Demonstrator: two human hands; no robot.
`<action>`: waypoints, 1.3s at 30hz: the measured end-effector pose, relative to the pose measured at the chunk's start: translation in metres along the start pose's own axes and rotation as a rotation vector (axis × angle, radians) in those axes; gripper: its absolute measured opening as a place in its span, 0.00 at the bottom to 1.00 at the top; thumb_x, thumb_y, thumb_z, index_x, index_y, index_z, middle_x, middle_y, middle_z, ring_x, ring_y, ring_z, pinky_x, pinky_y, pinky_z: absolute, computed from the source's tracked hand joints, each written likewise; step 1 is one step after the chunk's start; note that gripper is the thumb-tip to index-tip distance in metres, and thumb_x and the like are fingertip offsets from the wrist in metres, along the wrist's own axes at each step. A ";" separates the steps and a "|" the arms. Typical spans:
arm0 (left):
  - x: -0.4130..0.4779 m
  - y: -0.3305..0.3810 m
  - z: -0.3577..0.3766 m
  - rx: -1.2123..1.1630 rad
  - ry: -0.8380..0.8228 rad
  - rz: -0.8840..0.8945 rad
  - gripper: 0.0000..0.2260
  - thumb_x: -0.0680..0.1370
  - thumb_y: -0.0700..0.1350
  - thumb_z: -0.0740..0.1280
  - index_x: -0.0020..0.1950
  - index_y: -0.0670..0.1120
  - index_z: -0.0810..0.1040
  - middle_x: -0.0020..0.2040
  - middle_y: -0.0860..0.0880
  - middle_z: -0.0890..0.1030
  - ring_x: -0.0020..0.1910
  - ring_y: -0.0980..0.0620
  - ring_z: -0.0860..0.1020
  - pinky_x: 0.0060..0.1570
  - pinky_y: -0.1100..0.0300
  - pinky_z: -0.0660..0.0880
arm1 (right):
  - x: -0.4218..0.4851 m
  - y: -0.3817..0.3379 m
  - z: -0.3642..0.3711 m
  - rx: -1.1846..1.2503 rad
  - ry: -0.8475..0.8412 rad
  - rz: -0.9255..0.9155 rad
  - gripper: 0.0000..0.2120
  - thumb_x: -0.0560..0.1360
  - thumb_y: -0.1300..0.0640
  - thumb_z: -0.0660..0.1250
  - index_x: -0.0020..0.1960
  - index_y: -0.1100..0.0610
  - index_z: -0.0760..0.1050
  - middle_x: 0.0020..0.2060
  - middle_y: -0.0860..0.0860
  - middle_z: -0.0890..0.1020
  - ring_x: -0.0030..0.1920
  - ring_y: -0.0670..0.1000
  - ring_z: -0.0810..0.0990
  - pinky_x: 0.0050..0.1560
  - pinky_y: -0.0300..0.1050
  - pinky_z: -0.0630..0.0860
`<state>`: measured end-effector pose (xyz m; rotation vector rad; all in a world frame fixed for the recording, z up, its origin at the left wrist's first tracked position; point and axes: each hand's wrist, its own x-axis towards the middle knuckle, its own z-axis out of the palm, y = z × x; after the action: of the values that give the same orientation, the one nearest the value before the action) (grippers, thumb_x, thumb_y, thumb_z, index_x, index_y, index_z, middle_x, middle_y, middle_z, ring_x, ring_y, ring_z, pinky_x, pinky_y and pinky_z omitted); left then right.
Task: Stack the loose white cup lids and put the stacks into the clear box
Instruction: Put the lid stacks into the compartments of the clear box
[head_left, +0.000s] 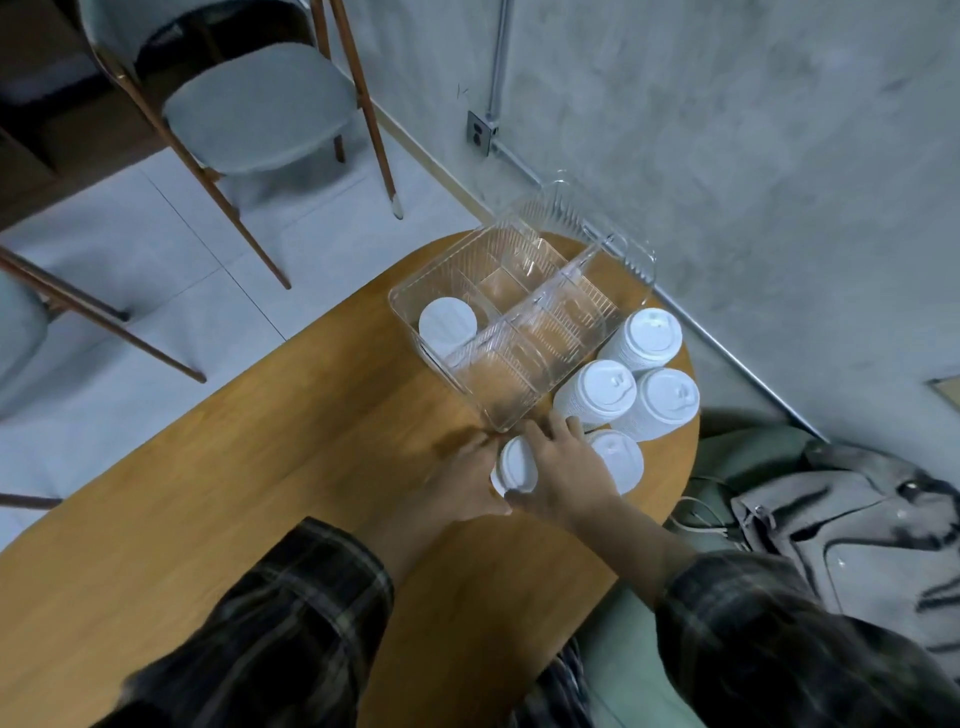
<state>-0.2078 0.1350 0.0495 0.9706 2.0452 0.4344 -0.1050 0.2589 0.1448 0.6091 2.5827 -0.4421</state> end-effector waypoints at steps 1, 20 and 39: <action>0.001 -0.002 0.004 0.005 0.006 0.011 0.47 0.64 0.56 0.84 0.79 0.51 0.66 0.73 0.51 0.74 0.75 0.50 0.68 0.72 0.46 0.70 | -0.001 -0.001 0.006 0.028 -0.009 0.006 0.46 0.67 0.40 0.80 0.76 0.52 0.63 0.71 0.53 0.65 0.70 0.58 0.66 0.67 0.55 0.72; -0.011 -0.001 -0.005 -0.060 0.071 0.071 0.35 0.64 0.55 0.82 0.68 0.50 0.76 0.65 0.51 0.75 0.64 0.49 0.78 0.61 0.45 0.79 | -0.005 0.001 0.016 0.102 0.031 -0.087 0.44 0.67 0.43 0.81 0.75 0.49 0.61 0.64 0.51 0.68 0.60 0.57 0.76 0.56 0.52 0.79; -0.034 0.070 -0.112 -0.017 0.218 0.245 0.23 0.61 0.55 0.83 0.47 0.49 0.77 0.45 0.55 0.76 0.44 0.54 0.77 0.39 0.58 0.73 | -0.024 -0.001 -0.123 0.126 0.129 -0.178 0.45 0.61 0.43 0.82 0.71 0.46 0.62 0.56 0.48 0.69 0.52 0.57 0.77 0.52 0.57 0.80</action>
<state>-0.2496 0.1582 0.1773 1.2139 2.1167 0.7130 -0.1294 0.2985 0.2608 0.4644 2.7607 -0.6473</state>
